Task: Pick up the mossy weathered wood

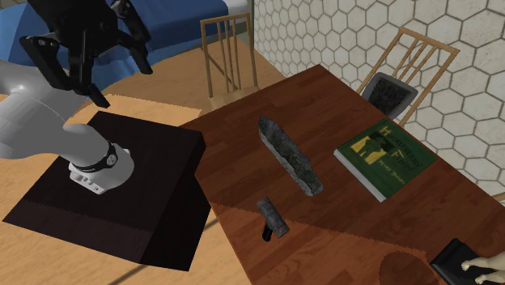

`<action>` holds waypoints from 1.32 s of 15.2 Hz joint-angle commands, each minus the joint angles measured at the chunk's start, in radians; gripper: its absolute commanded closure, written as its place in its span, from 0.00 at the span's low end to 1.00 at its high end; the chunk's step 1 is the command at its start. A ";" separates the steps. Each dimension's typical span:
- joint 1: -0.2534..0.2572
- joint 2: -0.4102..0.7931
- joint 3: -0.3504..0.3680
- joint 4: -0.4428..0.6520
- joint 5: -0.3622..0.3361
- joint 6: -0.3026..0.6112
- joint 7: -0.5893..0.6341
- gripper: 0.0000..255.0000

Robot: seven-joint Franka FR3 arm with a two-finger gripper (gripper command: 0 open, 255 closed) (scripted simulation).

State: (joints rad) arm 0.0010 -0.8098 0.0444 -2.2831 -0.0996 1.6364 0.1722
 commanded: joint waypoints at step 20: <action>-0.023 0.442 0.328 -0.077 0.088 0.401 0.552 0.00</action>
State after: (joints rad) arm -0.0204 -0.3984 0.3548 -2.3668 -0.0100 2.0196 0.6898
